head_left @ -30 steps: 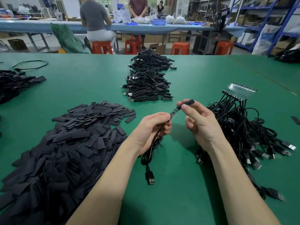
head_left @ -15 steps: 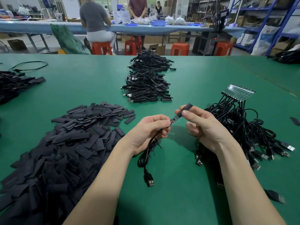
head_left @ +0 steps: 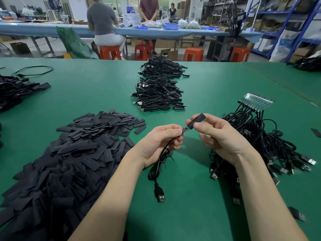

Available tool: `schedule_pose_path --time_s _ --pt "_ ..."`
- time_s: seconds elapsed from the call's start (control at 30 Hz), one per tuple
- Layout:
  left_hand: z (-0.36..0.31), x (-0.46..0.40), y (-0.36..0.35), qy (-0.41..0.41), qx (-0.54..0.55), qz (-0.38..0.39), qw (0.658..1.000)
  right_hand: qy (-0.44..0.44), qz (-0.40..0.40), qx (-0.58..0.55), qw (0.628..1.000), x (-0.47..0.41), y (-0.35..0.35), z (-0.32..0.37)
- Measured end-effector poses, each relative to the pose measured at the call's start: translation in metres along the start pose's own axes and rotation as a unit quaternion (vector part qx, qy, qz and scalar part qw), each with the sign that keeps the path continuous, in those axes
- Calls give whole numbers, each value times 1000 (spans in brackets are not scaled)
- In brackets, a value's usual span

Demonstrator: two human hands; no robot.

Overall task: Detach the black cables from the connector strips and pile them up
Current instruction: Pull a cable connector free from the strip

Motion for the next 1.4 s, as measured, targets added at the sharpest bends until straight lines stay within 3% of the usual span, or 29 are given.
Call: schedule_pose_path --time_s 0.13,0.27,0.47,0.73,1.4 --pt "0 -2 0 -5 11 -9 1000 20 -19 11 1000 -3 -11 -3" --pt "-2 -4 4 -65 4 -66 996 14 -101 -21 995 -6 -11 -9" --pt "-4 -5 8 -147 -122 -116 975 -8 -162 2 987 -7 -4 -11" --pt "-5 -4 12 -171 -160 -161 959 -25 -161 7 987 -9 -7 -14" --pt "-5 -3 5 -189 -143 -148 960 -31 -107 46 993 -10 -5 -18"
Point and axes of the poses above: each hand's wrist, its own x-axis away from the middle knuckle, its own y-axis out of the back of the hand, z = x × y, the point moved 4 cm from there along -x, towards the middle knuckle, and after that the axes turned 6 degrees about x, right-handed, at the moved point
